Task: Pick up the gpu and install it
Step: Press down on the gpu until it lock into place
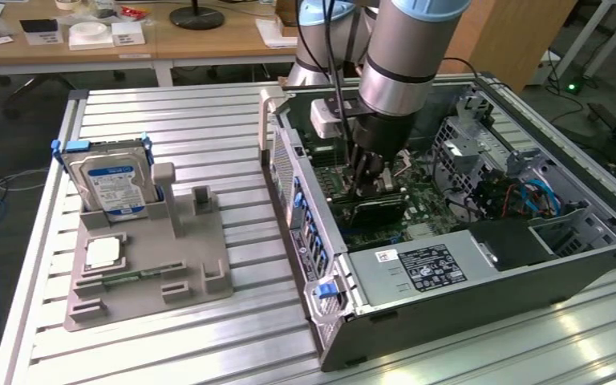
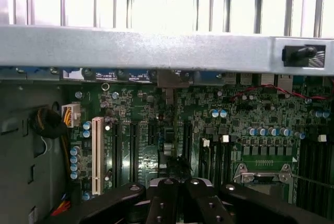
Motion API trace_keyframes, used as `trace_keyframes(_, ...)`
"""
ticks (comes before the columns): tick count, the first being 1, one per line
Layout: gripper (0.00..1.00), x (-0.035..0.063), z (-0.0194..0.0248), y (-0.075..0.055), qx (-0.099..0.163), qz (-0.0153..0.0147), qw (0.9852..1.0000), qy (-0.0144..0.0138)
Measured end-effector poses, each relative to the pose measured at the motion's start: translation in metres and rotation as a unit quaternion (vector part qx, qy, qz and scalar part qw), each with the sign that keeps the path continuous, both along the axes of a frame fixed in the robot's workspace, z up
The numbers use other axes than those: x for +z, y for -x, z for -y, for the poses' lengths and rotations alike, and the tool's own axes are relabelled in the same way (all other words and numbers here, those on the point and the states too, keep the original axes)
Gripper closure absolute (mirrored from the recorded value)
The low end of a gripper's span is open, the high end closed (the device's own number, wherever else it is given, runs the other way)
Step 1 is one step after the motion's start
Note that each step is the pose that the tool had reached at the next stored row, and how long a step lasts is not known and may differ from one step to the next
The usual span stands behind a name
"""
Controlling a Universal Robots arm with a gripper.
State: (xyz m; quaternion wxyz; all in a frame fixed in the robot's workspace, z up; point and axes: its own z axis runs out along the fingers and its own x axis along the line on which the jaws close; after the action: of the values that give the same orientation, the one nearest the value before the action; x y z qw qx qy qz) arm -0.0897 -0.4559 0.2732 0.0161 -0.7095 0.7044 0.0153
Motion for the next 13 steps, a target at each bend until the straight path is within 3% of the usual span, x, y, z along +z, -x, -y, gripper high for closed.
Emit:
trace_keyframes(7,0.89,-0.0011,0.0000,0.0028,0.000,0.0000,1.0000,0.0000)
trace_keyframes(13,0.89,-0.0085,0.0001,0.0038,0.000,-0.0001,1.0000,0.0004)
